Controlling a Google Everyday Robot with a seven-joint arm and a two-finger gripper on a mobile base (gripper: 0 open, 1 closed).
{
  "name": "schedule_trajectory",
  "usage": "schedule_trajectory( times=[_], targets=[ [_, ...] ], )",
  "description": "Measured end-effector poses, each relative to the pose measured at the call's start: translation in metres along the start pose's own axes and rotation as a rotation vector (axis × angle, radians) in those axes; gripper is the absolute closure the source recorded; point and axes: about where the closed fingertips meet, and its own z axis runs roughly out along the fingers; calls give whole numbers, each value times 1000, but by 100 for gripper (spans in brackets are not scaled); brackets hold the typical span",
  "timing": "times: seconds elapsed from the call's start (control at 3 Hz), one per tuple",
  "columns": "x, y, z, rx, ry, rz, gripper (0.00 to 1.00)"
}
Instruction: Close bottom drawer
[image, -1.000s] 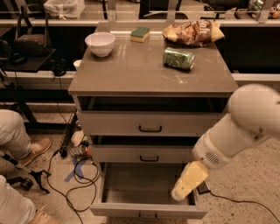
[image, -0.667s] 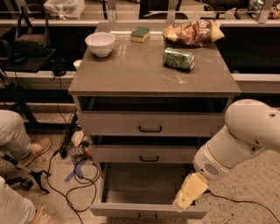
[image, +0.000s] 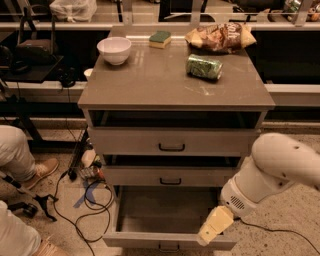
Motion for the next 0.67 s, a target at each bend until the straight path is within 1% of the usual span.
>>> schedule_trajectory(
  times=[0.33, 0.67],
  targets=[
    [41, -49, 77, -27, 14, 144, 0],
    [73, -85, 146, -66, 6, 251, 0]
  ],
)
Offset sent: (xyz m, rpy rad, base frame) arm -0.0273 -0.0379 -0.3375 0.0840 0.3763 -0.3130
